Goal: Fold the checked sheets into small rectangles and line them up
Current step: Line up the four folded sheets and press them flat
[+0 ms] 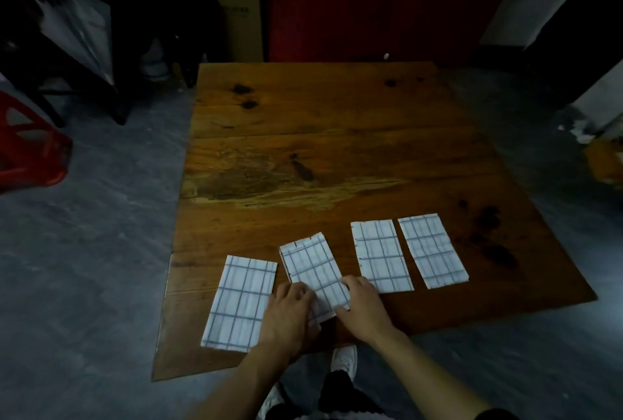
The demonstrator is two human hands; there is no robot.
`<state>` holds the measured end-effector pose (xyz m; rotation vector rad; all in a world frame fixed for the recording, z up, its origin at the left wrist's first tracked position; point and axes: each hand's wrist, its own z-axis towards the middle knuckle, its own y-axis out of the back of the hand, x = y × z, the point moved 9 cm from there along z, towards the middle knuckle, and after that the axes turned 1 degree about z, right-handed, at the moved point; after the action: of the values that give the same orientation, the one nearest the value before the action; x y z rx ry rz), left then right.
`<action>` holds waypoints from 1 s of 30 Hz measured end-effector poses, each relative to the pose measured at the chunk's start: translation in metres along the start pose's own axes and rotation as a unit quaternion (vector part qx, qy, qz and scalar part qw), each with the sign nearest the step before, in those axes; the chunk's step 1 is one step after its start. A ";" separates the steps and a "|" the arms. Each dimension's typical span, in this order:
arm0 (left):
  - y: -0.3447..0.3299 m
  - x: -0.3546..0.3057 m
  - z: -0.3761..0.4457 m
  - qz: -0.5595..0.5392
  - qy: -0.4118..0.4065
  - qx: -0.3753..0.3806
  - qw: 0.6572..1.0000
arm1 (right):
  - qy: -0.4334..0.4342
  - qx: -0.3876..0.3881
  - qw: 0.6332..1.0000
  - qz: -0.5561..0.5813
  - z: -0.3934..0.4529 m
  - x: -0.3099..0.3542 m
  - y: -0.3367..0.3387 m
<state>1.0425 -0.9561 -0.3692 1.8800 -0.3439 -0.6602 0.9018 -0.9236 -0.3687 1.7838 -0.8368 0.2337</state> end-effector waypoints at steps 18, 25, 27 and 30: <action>0.014 0.007 0.036 0.036 -0.057 0.008 0.998 | -0.011 0.002 0.998 0.062 0.017 -0.008 0.007; 0.011 0.000 0.040 0.006 -0.051 0.020 0.998 | -0.006 -0.011 0.998 0.061 0.022 -0.013 0.019; 0.008 -0.002 0.036 0.005 -0.058 0.018 0.998 | -0.005 -0.006 0.998 0.060 0.023 -0.014 0.018; 0.006 -0.003 0.034 0.009 -0.070 0.019 0.997 | -0.007 -0.003 0.999 0.052 0.023 -0.017 0.015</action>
<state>1.0207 -0.9822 -0.3726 1.8691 -0.4657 -0.7791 0.8740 -0.9388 -0.3754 1.7397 -0.9407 0.2862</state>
